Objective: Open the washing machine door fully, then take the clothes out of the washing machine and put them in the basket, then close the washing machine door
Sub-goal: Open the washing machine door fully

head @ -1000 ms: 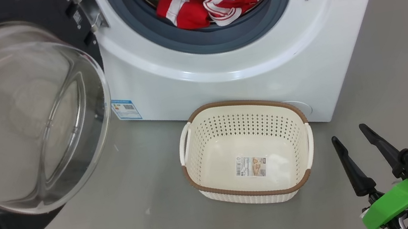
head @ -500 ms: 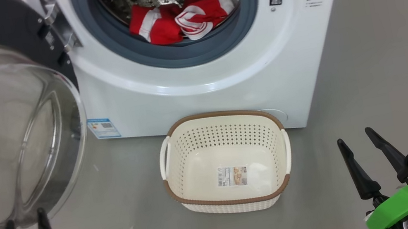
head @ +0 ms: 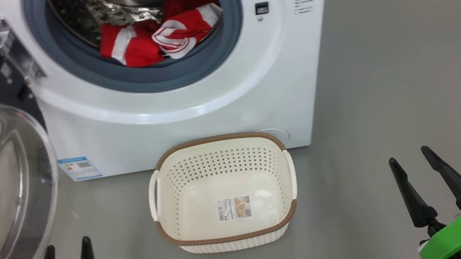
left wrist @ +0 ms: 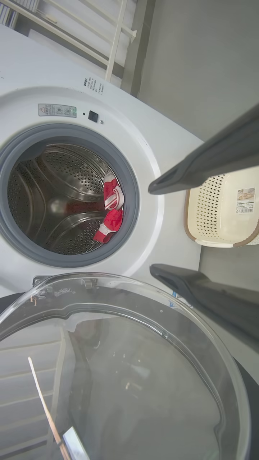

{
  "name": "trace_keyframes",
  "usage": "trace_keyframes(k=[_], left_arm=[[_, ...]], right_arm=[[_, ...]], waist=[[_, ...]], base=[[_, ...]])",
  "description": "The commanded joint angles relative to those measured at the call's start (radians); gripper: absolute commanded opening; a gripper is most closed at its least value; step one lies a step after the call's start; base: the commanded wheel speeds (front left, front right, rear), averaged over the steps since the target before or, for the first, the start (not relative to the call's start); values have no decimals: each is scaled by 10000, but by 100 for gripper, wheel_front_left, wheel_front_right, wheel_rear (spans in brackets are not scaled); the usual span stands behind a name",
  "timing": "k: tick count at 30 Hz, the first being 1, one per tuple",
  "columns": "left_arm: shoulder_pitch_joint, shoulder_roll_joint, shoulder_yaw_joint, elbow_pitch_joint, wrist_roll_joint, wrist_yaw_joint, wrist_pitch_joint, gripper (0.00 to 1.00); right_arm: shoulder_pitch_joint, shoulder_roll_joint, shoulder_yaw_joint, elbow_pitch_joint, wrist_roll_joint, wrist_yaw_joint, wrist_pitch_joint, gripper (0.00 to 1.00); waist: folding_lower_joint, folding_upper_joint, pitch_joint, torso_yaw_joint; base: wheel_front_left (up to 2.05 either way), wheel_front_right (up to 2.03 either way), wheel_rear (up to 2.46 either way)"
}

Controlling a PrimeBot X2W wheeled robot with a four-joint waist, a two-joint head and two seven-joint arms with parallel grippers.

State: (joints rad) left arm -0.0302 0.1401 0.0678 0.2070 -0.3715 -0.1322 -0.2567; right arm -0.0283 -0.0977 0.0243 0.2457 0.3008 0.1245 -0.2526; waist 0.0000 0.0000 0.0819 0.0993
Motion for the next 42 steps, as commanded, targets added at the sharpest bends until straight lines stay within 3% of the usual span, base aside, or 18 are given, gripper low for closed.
trace_keyframes(k=[1, 19, 42], left_arm=[[-48, 328, 243, -309, -18, 15, -51, 100], [252, 435, -478, -685, -226, 15, -51, 100], [184, 589, -589, -824, -260, 15, -51, 100]], right_arm=[[-29, -65, 158, -263, 39, 62, -92, 100], [262, -8, -154, -409, 58, 62, -92, 100], [184, 22, -163, -470, -20, 62, -92, 100]], waist=[[0, 0, -27, -301], [0, 0, -75, -1338], [0, 0, 36, -1301]], base=[[0, 0, 0], [0, 0, 0], [0, 0, 0]])
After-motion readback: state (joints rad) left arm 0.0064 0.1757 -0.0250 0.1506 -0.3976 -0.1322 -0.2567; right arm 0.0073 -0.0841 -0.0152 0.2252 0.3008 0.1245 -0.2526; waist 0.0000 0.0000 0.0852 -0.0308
